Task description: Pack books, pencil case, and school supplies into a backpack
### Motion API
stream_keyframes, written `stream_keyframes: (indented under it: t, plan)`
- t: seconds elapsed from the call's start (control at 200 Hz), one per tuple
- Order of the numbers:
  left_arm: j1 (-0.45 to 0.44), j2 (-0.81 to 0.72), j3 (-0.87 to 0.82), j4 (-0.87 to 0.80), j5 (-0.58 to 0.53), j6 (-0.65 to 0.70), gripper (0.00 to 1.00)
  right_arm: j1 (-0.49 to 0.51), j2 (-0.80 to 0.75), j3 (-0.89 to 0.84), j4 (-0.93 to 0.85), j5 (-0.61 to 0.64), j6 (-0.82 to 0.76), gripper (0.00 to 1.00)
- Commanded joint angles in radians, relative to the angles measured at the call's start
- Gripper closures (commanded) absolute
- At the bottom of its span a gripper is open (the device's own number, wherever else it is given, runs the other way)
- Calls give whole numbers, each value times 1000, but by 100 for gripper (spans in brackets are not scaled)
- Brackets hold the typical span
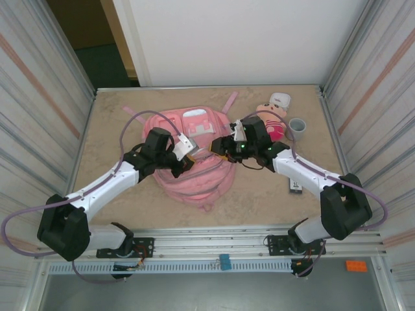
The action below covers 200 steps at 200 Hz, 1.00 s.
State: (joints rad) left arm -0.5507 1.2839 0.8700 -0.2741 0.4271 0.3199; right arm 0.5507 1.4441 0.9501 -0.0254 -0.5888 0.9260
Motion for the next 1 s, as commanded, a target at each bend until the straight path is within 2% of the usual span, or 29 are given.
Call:
stream_keyframes:
  t: [0.0,0.17,0.226,0.321,0.461,0.536,0.707,0.837,0.902,0.997]
  plan:
    - [-9,-28,40,-18,111,82,100,-11,26,20,51,-32,37,52]
    - [-11,-32,61,-76,100,180,100,-14,72,35,72,-44,82,55]
    - [-15,-34,53,-70,86,198,100,-10,73,32,75,-29,94,59]
    - [-14,-30,52,-63,18,168,100,3,64,9,121,2,124,85]
    - [-1,-34,59,-45,-129,100,100,53,33,-46,200,98,165,100]
    - [32,-40,65,-38,-149,52,97,88,26,-74,261,158,188,100]
    - [105,-70,70,-55,-121,-101,90,160,61,-112,423,264,234,100]
    - [119,-144,52,-79,-76,-250,74,209,98,-116,504,323,235,100]
    - [118,-191,37,-90,-30,-319,60,233,114,-113,539,347,235,100]
    - [118,-261,0,-108,17,-427,52,260,133,-118,584,376,235,100]
